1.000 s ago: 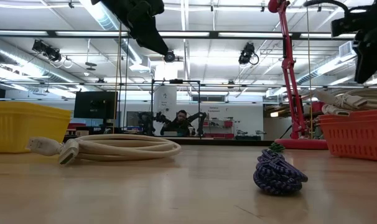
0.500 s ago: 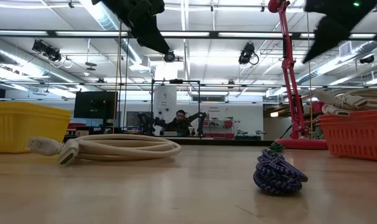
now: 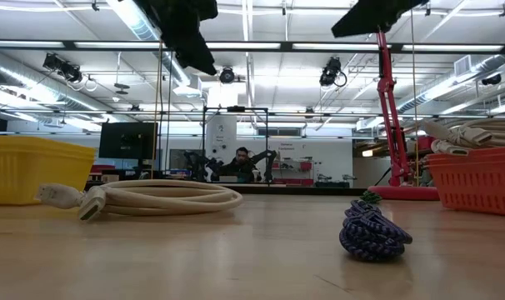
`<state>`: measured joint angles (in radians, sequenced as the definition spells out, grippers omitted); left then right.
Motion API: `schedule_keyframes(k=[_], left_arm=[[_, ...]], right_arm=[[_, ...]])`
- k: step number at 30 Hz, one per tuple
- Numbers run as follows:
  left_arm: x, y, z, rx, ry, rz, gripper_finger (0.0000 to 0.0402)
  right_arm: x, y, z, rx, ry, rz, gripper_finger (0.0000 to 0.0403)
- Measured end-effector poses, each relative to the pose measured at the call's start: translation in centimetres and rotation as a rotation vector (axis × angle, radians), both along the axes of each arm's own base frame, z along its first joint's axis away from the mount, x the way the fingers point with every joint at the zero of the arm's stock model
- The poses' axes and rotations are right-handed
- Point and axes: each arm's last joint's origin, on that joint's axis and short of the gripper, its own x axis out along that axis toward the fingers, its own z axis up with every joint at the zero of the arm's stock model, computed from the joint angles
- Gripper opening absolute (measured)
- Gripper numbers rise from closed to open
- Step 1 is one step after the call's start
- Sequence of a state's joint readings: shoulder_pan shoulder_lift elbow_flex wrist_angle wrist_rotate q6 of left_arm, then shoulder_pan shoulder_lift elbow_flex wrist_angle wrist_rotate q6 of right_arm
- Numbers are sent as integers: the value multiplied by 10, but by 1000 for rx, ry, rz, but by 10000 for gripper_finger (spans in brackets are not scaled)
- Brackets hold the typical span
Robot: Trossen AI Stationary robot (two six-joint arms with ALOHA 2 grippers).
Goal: Pick & Place USB Port
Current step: Put the brown HDMI cable into the orange bin
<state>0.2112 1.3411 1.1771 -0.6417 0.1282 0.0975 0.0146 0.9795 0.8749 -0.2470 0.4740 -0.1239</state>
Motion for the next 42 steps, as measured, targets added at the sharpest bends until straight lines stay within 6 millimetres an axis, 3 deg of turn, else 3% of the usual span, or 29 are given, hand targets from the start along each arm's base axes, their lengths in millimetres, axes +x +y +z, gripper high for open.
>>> schedule_keyframes(k=[6, 13, 20, 27, 32, 37, 42], left_arm=[[-4, -45, -48, -61, 130, -7, 188], [-14, -87, -97, -222, 147, 36, 188], [-15, -114, -116, -257, 177, 110, 188], [18, -135, -136, -240, 298, 3, 188], [33, -139, -154, -189, 492, -14, 188], [45, -145, -159, -224, 526, -77, 188], [55, -148, -146, -250, 481, -117, 188]], right_arm=[[18, -6, -14, 15, 62, 55, 139], [24, -8, -12, -21, 32, 67, 139], [25, -7, -10, -12, 13, 111, 139], [25, -7, -10, -12, 8, 118, 139], [25, -7, -11, -11, 16, 118, 139], [24, -7, -14, -8, 48, 118, 139], [23, -7, -16, -6, 72, 119, 139]])
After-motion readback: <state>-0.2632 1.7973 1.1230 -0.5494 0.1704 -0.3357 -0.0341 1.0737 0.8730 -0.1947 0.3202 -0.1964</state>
